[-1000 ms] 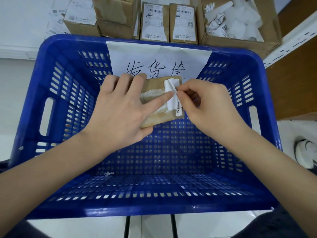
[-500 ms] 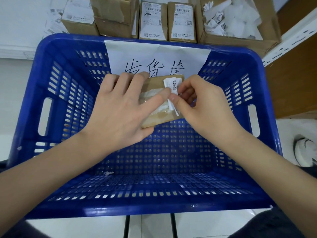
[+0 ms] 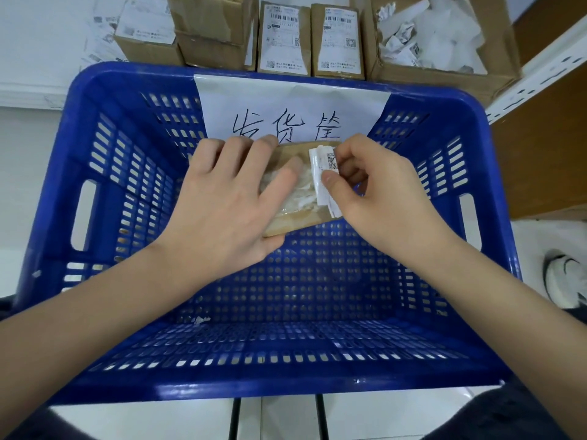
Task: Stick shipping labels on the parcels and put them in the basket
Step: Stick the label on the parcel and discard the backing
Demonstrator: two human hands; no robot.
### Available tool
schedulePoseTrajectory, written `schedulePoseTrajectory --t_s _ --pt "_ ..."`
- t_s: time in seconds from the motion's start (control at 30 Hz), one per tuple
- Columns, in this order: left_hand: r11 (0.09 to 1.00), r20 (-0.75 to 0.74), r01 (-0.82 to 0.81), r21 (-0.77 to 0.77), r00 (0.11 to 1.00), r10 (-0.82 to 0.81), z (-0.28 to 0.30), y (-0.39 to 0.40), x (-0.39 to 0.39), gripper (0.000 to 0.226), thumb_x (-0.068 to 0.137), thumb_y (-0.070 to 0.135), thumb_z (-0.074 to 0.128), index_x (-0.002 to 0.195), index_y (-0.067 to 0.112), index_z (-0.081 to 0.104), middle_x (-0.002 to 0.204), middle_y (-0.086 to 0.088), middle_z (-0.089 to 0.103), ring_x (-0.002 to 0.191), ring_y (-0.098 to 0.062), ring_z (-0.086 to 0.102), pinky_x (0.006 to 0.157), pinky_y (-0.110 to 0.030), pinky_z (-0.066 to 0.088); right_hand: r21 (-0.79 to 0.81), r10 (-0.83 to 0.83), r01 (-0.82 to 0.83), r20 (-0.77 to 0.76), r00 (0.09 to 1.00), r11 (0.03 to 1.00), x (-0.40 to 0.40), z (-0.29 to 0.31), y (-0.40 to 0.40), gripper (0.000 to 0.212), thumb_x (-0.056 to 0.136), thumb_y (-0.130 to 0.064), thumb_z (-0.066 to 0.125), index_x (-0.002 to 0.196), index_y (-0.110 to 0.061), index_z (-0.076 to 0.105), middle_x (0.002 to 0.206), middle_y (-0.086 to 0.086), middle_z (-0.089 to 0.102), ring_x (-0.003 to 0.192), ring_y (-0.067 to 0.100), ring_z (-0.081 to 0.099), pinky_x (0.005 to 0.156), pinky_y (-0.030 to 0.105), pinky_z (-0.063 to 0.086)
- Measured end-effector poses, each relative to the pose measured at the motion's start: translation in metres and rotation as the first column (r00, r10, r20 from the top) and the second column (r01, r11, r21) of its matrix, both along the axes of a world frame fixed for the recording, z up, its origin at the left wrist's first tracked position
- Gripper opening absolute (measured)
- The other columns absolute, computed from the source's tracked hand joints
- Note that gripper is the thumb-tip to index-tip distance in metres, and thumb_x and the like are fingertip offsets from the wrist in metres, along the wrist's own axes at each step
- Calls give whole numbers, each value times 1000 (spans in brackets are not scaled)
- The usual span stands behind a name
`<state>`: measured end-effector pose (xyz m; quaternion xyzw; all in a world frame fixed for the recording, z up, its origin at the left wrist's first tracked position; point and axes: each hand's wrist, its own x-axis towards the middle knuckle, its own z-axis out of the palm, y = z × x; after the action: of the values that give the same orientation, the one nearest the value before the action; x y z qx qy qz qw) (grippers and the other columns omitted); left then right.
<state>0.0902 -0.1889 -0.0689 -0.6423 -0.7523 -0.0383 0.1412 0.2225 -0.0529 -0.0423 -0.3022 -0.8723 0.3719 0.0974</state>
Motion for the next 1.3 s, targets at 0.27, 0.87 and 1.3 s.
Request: schedulePoseTrajectory --t_s 0.27,0.87,1.3 --pt "998 -72 43 -49 996 -46 4 -2 1 83 58 44 77 124 7 44 122 -26 53 99 -41 54 81 -48 32 -163 -15 9 -35 999 987 -1 2 9 24 93 -18 59 72 -8 51 53 -7 43 50 7 36 54 23 33" --pt "1000 34 -8 2 999 8 6 1 -5 59 73 47 54 121 12 49 120 -23 57 94 -38 56 78 -45 31 -161 82 -66 97 992 985 1 5 6 26 84 -33 66 81 -8 70 72 1 71 67 18 64 68 36 52" --pt "998 112 15 61 993 -22 6 -3 -9 65 79 62 54 133 27 45 118 -22 56 94 -36 54 77 -44 36 -609 -128 -26 -208 970 793 7 9 4 28 94 -7 55 74 13 56 74 44 48 64 35 51 61 12 48"
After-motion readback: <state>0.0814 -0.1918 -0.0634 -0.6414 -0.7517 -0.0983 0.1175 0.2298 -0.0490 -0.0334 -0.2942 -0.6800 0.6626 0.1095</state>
